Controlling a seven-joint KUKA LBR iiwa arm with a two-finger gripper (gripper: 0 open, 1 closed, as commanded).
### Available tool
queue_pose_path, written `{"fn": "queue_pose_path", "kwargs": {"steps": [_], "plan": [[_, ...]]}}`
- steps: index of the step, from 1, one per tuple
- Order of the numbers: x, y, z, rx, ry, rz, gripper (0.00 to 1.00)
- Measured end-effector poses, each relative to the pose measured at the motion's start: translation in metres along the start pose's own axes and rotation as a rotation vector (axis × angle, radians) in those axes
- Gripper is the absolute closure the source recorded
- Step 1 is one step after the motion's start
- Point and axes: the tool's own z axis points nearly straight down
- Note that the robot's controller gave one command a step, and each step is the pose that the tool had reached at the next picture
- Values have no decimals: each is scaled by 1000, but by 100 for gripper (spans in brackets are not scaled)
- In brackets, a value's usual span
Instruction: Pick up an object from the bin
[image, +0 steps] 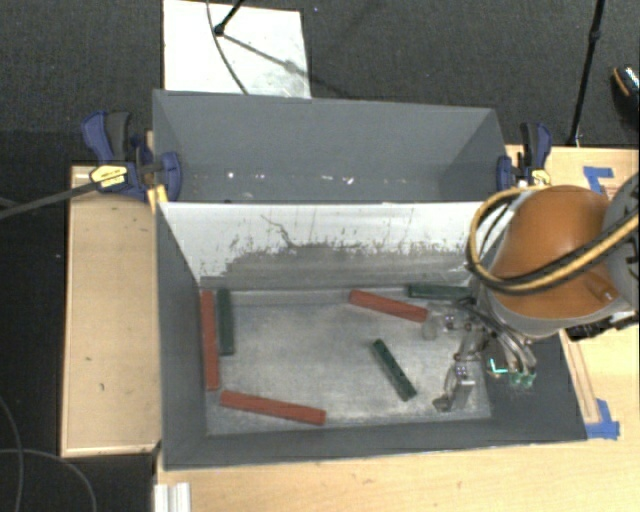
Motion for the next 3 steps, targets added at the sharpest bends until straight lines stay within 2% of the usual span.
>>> {"fn": "queue_pose_path", "kwargs": {"steps": [1, 2, 3], "plan": [[-61, 26, 114, -1, -5, 26, 0], [-61, 25, 109, 0, -9, 25, 100], [-67, -1, -54, 1, -18, 33, 100]]}}
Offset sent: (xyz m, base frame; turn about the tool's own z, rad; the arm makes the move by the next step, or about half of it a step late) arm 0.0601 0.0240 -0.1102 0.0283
